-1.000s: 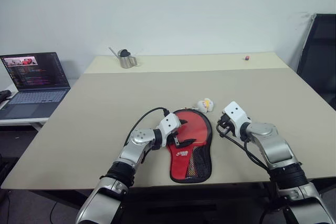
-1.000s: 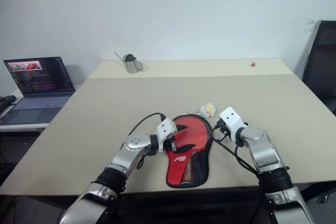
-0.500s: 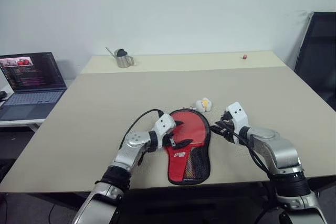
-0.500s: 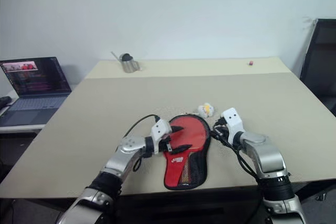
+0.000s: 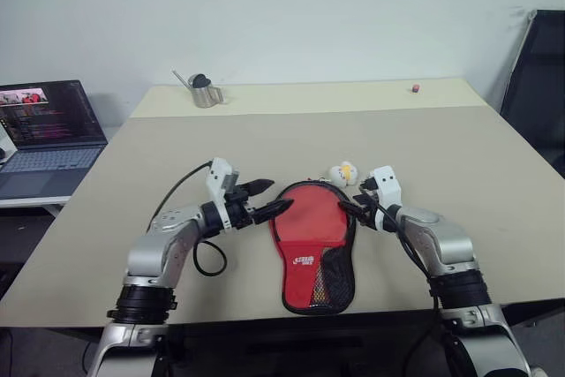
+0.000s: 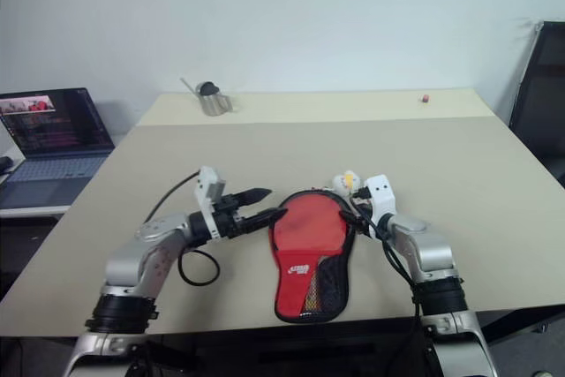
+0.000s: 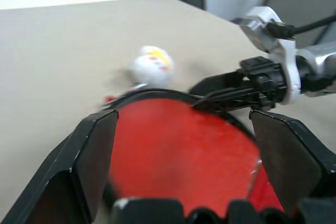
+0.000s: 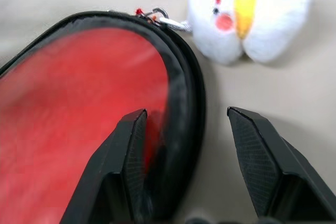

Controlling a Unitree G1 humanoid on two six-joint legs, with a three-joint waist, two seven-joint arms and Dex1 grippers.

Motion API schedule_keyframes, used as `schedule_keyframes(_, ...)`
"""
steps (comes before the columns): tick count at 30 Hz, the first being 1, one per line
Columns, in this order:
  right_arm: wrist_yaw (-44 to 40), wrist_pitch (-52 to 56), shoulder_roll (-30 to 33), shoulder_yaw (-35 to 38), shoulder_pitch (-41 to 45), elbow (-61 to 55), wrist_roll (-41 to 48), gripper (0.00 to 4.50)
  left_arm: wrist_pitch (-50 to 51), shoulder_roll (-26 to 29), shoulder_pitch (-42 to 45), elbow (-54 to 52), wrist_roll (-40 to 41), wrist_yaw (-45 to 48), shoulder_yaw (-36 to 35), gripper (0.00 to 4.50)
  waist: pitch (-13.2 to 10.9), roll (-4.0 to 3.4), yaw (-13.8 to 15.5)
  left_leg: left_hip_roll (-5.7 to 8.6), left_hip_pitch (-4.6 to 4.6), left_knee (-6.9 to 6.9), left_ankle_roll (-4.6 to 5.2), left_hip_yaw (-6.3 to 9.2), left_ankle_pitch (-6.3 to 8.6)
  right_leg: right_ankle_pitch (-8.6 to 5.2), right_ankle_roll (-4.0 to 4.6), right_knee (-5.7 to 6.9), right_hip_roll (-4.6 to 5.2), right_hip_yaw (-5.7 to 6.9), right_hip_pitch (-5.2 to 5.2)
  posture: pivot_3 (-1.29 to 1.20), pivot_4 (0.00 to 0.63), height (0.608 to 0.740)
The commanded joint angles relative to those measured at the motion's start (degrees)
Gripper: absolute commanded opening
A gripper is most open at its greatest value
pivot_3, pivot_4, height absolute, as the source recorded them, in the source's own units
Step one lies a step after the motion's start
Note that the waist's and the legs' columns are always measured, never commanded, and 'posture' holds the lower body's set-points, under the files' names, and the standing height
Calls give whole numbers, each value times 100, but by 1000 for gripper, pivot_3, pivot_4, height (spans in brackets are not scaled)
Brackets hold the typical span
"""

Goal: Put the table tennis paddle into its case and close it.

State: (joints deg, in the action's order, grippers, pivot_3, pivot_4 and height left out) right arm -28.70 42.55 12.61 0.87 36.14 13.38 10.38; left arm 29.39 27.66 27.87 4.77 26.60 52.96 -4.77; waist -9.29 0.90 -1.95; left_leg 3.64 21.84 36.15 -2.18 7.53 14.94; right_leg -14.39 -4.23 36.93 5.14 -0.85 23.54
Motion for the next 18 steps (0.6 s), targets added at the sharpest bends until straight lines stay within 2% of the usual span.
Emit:
schedule_keyframes(1, -17, -311, -49, -22, 243, 302, 34, 2687, -124, 149, 72, 2, 5, -38, -176, 4384, 0, 0, 2, 0, 0, 0, 0, -1, 0, 0, 0, -1, 0, -1, 0, 0, 150, 740)
schedule_keyframes(5, -79, -559, -152, -144, 437, 852, -18, 2687, -162, 278, 85, 97, 15, 8, -202, 4384, 0, 0, -12, -1, -2, 0, -1, -2, 0, 0, 1, 1, 0, -1, 0, 0, 150, 740)
schedule_keyframes(8, -217, -684, -218, -184, 585, 1164, 17, 2101, -110, 417, 98, 119, 54, 147, -182, 4384, 0, -1, -46, -5, -4, 0, -1, -3, 0, 1, 3, 3, -4, -2, 0, 0, 150, 740)
schedule_keyframes(14, -624, -680, -221, -423, 618, 1194, 32, 211, 17, 925, -62, 130, 76, 693, -81, 4384, 0, -1, -143, -8, -6, -2, -1, -4, 0, 3, 6, 5, -7, -3, 1, 0, 150, 740)
schedule_keyframes(15, -685, -669, -208, -468, 592, 1151, 24, 18, 42, 1002, -98, 114, 80, 782, -66, 4384, 0, -1, -160, -9, -6, -2, -2, -4, 0, 2, 7, 5, -8, -3, 2, 0, 150, 740)
schedule_keyframes(18, -790, -601, -163, -547, 507, 1002, 33, 18, 74, 1153, -164, 76, 73, 941, -25, 4384, 0, -1, -178, -12, -5, -5, -5, -5, 2, -1, 12, 5, -10, -5, 6, 0, 150, 740)
